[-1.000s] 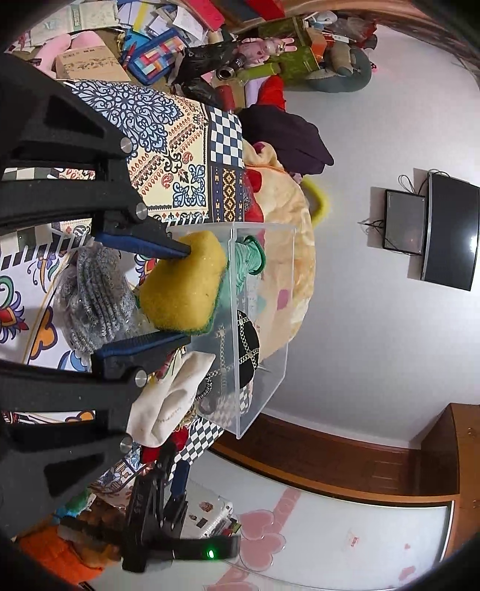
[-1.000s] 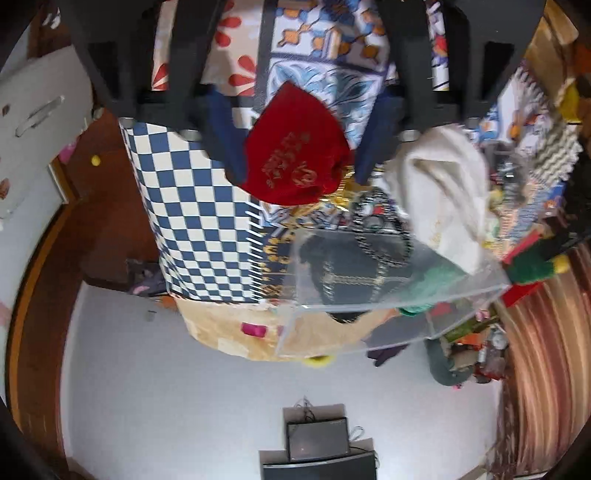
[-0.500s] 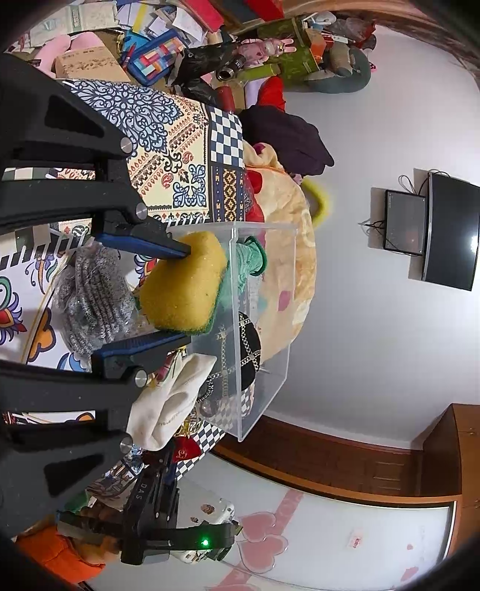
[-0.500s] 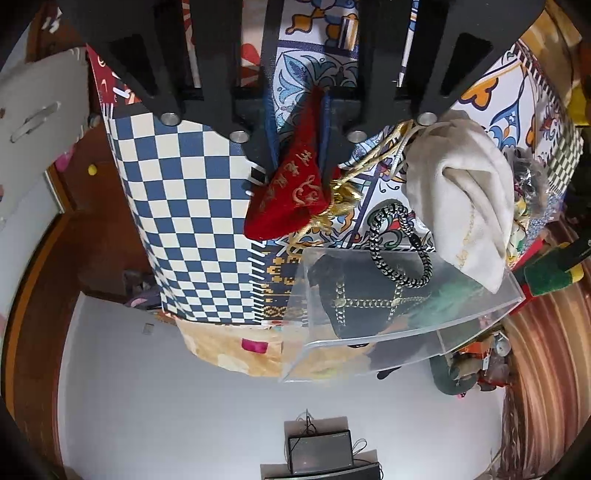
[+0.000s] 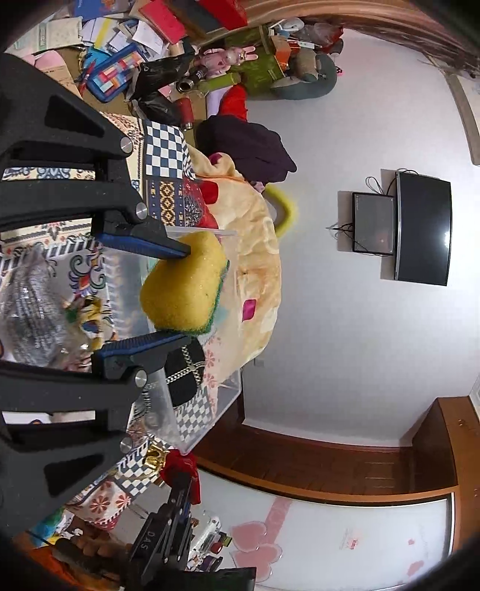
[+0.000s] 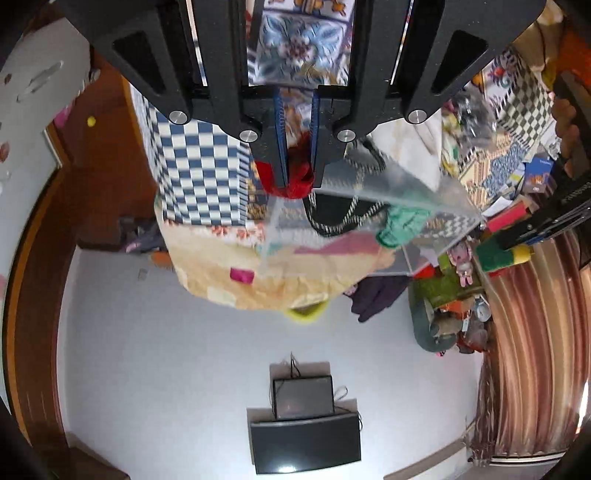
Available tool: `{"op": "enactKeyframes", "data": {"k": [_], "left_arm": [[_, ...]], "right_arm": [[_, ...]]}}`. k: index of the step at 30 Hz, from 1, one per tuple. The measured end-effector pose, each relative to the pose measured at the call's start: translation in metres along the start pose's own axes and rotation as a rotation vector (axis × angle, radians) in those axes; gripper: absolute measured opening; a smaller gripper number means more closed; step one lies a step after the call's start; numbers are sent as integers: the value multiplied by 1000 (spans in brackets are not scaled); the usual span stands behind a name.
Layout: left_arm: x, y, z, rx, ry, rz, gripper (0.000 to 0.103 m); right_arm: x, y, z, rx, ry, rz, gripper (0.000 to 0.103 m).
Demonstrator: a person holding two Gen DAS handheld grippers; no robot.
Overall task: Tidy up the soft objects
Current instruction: 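Place the yellow sponge in the box with the left gripper while the right drops the red pouch in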
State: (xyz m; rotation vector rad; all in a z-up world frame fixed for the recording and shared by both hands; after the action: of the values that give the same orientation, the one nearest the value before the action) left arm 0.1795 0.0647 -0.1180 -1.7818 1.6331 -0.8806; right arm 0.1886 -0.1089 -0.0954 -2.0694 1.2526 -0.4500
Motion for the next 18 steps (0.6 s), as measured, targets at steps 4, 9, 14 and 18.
{"op": "enactKeyframes", "data": {"k": [4, 9, 14, 18], "left_arm": [[-2, -1, 4, -2, 0, -11, 39], [-7, 0, 9, -18, 4, -26, 39], [-5, 0, 12, -22, -3, -17, 39], [-3, -3, 17, -30, -15, -1, 39]], "right_arm": [[-1, -2, -1, 17, -18, 13, 8], [5, -14, -17, 80, -57, 46, 6], [6, -30, -35, 141, -44, 40, 6], [1, -46, -35, 170, -46, 33, 6]]}}
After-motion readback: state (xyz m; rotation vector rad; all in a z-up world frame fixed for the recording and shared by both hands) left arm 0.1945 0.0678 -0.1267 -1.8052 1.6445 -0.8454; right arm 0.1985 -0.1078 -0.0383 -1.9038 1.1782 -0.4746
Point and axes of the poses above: each gripper's, at about its wrist camera, not at the fingertips, and z roughly the way its jaws point, x to its right, y to its underside, the point moved 10 cm from there along z, roughly the way its jaws point, and after that the axes turned 15 degrees about -x, right-handed, at the moved point
